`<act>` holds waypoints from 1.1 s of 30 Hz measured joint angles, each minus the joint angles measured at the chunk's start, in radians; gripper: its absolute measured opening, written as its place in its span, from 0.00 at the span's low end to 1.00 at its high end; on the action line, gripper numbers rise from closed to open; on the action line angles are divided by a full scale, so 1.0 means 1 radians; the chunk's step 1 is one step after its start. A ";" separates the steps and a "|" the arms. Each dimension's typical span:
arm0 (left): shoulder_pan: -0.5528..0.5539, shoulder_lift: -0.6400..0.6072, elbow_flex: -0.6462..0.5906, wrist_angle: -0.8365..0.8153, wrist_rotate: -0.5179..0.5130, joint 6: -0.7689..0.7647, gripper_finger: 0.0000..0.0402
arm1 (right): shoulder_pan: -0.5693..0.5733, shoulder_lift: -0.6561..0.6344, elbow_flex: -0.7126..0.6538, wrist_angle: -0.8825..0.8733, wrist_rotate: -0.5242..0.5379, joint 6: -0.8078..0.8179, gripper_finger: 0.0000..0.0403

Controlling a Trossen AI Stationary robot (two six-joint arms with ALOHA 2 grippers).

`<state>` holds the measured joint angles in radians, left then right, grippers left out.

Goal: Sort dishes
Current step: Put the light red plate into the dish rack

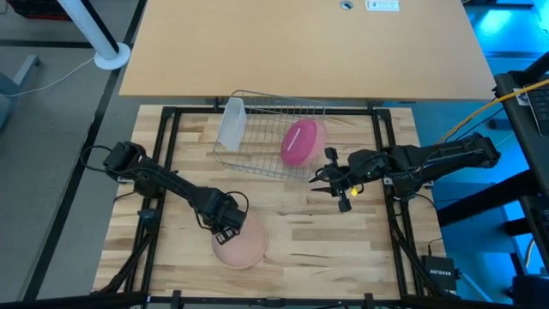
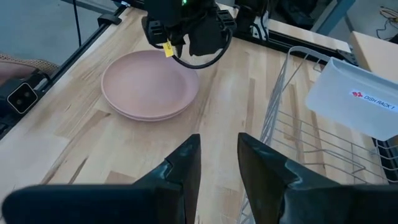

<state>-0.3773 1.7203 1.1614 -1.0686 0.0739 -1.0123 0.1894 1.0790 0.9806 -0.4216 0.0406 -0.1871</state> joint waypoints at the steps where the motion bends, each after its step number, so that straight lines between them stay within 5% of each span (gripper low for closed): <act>1: 0.002 0.000 0.000 0.002 0.000 -0.001 0.32 | 0.000 0.000 0.000 0.000 0.000 0.000 0.27; 16: 0.012 0.006 -0.074 0.181 -0.055 -0.057 0.34 | 0.000 0.000 0.000 0.000 0.000 0.000 0.27; 33: 0.013 0.003 -0.074 0.169 -0.063 -0.091 0.01 | 0.000 0.000 0.000 0.000 0.000 0.000 0.27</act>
<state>-0.3645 1.7237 1.0874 -0.8993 0.0112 -1.1030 0.1894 1.0790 0.9806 -0.4211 0.0406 -0.1875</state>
